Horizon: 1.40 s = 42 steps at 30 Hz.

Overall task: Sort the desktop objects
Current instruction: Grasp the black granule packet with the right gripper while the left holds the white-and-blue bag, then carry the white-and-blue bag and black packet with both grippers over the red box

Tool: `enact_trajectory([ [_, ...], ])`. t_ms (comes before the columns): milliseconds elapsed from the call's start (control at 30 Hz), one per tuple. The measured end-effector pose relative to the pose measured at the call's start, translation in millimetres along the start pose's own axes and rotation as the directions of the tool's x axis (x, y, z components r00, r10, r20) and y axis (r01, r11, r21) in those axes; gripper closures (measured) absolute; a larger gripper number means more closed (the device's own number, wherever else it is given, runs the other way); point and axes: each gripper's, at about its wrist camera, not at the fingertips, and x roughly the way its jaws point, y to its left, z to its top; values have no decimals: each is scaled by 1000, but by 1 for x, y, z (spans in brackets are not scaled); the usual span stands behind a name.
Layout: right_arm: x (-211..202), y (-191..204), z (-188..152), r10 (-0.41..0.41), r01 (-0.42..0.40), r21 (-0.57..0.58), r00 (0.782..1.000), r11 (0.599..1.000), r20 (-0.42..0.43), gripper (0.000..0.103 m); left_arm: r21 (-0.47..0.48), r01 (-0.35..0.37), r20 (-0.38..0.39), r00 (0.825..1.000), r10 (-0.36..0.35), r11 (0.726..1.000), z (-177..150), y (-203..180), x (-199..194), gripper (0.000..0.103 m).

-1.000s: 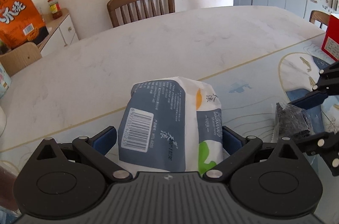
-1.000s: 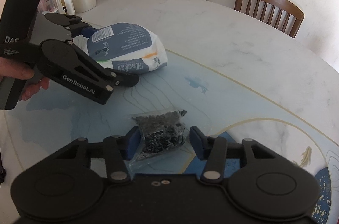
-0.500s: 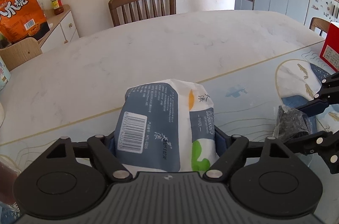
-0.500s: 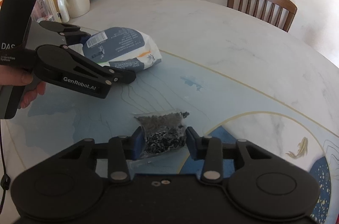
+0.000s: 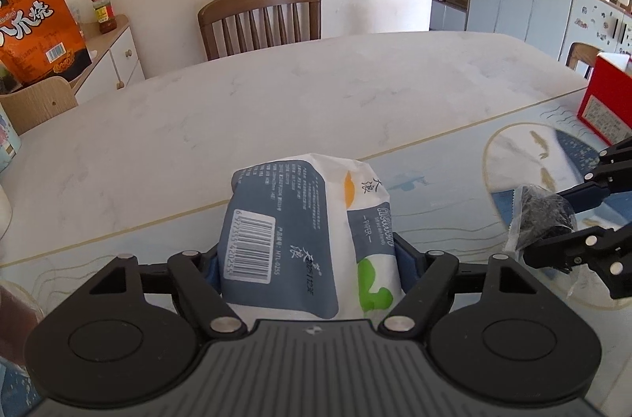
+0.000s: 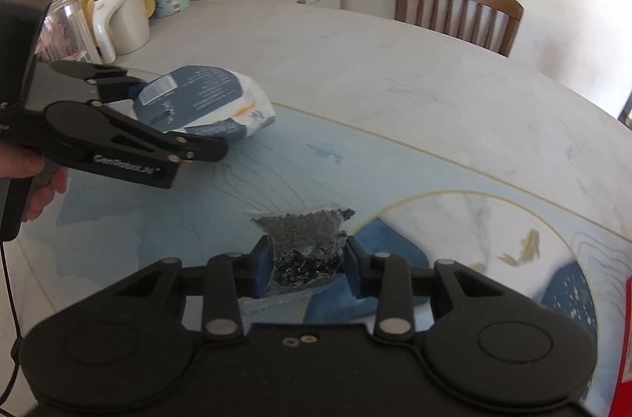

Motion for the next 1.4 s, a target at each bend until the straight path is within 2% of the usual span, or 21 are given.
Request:
enact_trajectory([
  [467, -46, -9, -14, -43, 42, 27, 998, 999, 51, 67, -9, 68, 34, 997, -67, 998, 7, -32, -41, 25],
  [1400, -151, -56, -58, -142, 125, 135, 981, 983, 133, 67, 48, 218, 63, 973, -221, 975, 35, -143, -106, 25],
])
